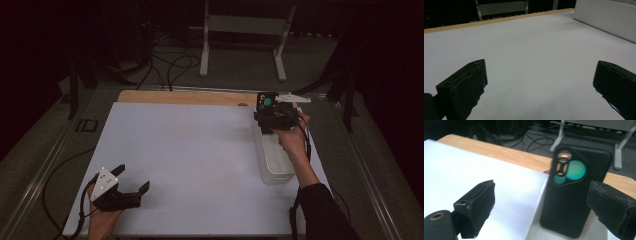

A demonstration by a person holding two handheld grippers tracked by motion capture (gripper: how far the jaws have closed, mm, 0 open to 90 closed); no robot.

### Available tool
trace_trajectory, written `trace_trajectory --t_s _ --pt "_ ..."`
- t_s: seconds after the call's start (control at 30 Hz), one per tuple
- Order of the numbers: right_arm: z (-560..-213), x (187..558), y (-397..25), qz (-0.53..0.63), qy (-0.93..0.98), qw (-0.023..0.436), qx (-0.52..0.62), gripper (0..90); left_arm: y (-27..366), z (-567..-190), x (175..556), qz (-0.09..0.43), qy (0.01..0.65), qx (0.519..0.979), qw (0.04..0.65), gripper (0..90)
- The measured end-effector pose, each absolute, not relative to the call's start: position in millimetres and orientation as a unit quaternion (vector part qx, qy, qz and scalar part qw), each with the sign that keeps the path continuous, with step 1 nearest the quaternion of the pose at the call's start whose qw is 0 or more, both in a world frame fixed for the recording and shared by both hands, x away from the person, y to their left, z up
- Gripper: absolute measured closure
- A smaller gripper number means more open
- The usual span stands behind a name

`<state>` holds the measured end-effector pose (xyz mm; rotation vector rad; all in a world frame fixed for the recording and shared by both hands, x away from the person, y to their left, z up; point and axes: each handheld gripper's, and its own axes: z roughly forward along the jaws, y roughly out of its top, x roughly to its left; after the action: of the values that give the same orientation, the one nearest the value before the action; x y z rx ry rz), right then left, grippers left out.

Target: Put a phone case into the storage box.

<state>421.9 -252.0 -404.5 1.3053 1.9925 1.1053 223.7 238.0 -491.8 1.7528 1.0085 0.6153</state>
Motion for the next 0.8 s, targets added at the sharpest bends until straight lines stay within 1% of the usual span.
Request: trace_trajectory --t_s 0.07,0.1,0.13,0.17,0.33,0.43,0.6,0.63,0.8 --pt "-403.0 412.8 -249.7 0.411 0.741 0.251 0.468 8.0 237.5 -492.2 223.9 0.253 0.416 0.722 0.491 0.0" --pt "-402.0 403.6 -247.4 0.410 0.748 0.254 0.455 8.0 237.1 -492.2 223.9 0.252 0.415 0.724 0.490 0.0" --pt "-402.0 403.6 -247.4 0.410 0.748 0.254 0.455 8.0 237.1 -492.2 223.9 0.252 0.415 0.724 0.490 0.0" --pt "-401.7 393.0 -245.3 0.410 0.753 0.263 0.443 8.0 237.2 -492.0 223.8 0.253 0.415 0.724 0.490 0.0" --pt "-402.5 377.0 -244.1 0.418 0.757 0.266 0.426 8.8 237.0 -492.3 224.3 0.252 0.415 0.725 0.489 0.0" --pt "-406.2 353.8 -246.6 0.438 0.752 0.266 0.414 9.1 236.3 -492.4 224.4 0.251 0.415 0.725 0.489 0.0" --pt "-408.1 345.7 -249.0 0.446 0.749 0.264 0.412 9.1 236.7 -492.0 224.7 0.250 0.416 0.725 0.489 0.0" --pt "-415.0 326.5 -256.0 0.462 0.742 0.262 0.409 9.1 237.0 -491.8 224.7 0.250 0.416 0.725 0.489 0.0" --pt "-424.0 308.8 -264.5 0.486 0.730 0.264 0.402 9.1 238.4 -489.6 224.0 0.250 0.416 0.721 0.494 0.0"
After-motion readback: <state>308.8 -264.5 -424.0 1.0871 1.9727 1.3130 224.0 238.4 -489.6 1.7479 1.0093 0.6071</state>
